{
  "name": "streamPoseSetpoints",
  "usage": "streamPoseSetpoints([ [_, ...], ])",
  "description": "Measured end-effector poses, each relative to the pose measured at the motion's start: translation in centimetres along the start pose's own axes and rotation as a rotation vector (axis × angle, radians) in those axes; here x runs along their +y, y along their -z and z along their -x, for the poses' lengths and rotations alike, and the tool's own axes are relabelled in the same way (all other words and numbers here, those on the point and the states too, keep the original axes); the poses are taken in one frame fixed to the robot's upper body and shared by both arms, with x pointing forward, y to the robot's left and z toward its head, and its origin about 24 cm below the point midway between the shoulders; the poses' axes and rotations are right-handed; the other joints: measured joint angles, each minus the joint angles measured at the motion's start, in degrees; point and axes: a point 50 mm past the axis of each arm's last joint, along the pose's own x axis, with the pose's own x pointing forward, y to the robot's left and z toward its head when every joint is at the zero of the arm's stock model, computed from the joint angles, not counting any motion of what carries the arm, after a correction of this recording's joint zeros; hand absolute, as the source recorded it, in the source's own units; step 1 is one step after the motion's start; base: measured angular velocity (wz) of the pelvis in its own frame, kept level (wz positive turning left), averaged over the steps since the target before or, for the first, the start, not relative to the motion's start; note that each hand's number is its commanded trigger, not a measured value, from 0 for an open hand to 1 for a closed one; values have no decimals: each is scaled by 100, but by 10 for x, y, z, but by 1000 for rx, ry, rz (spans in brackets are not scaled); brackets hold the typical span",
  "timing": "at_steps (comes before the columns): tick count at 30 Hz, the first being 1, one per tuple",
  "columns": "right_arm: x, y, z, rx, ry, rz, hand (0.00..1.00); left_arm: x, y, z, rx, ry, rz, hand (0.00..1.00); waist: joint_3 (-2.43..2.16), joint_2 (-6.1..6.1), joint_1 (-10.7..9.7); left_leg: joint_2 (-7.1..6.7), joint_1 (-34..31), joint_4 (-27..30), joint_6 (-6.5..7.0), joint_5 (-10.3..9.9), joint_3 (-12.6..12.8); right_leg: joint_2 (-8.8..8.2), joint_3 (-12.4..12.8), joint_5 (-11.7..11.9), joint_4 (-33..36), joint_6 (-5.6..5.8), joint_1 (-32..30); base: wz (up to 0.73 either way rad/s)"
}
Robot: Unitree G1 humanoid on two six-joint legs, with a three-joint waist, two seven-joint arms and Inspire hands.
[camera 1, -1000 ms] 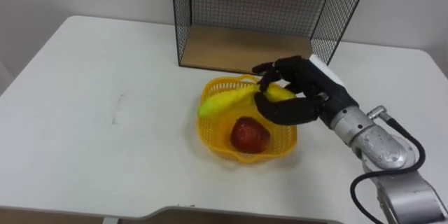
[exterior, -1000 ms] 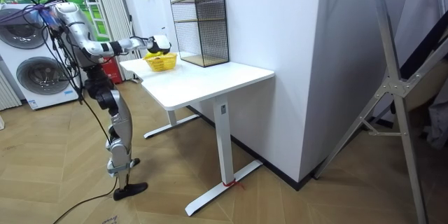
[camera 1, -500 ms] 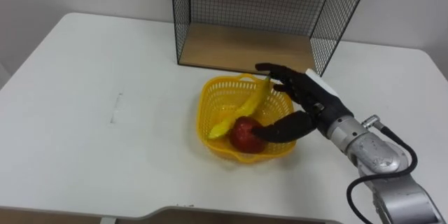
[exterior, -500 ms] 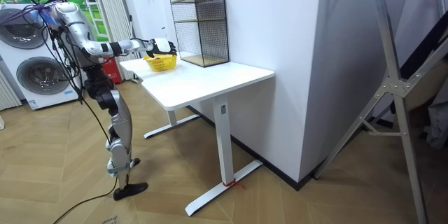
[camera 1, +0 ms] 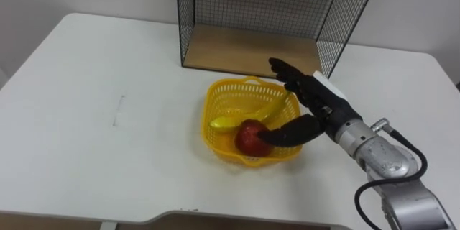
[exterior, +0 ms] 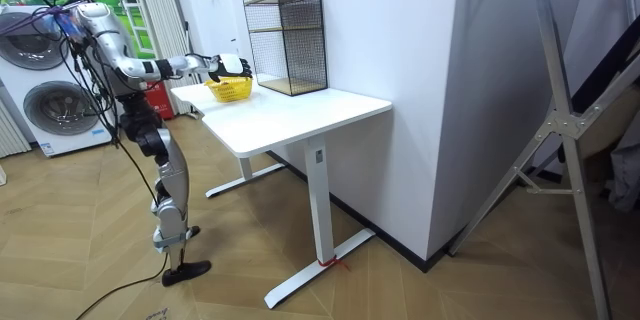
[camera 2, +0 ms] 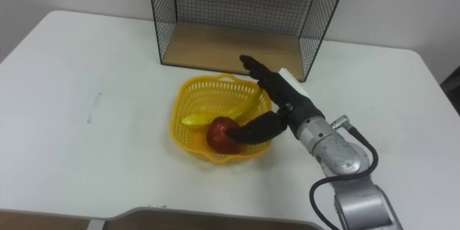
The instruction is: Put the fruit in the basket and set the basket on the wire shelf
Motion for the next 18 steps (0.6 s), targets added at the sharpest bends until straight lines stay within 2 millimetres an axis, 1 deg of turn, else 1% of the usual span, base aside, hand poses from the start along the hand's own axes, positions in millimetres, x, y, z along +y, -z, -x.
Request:
streamPoseSetpoints([
  [1,0,0,0,0,0,-1,0,0,0,0,0,0,0,0,-29,11,0,0,-27,3,0,0,4,0,10,1,5,-2,-31,0],
  [2,0,0,0,-1,0,-3,0,0,1,0,3,0,1,0,-45,34,0,0,-30,16,0,0,7,-2,8,3,5,-3,-33,0],
  [3,0,0,0,-1,1,-4,0,-1,2,0,5,0,1,0,-50,43,-3,0,-28,27,0,0,7,-3,7,4,5,-3,-29,0],
  [7,-2,0,0,-2,10,-10,0,-1,3,0,6,-5,2,0,-48,94,-9,1,-13,67,1,0,3,-4,-5,4,5,-4,-19,0],
  [8,-3,0,1,-3,15,-12,0,-2,6,1,14,-3,5,0,-35,132,-12,2,-6,67,1,0,2,-5,-11,5,5,-6,-10,0],
  [12,-8,3,5,4,53,-26,0,-1,12,2,32,-11,53,0,-34,150,-46,2,30,17,0,0,-37,-4,-61,6,2,-7,55,6],
  [13,-12,6,9,11,78,-43,0,-1,15,2,39,-19,92,0,-45,140,-38,2,28,-6,1,0,-55,-3,-68,5,-2,-6,58,5],
  [14,-15,7,11,12,94,-57,0,-1,16,2,44,-22,116,0,-46,138,-27,2,27,-1,0,0,-54,-3,-64,5,-2,-6,62,0],
  [17,-33,14,23,12,213,-136,0,-5,31,5,82,-21,274,0,-48,131,-64,-1,38,29,0,0,-45,-3,-47,5,-2,-6,59,-2],
  [18,-35,15,24,13,233,-144,0,-5,33,6,86,-21,303,0,-47,134,-67,0,40,36,0,0,-39,-3,-45,5,-2,-6,61,-4],
])
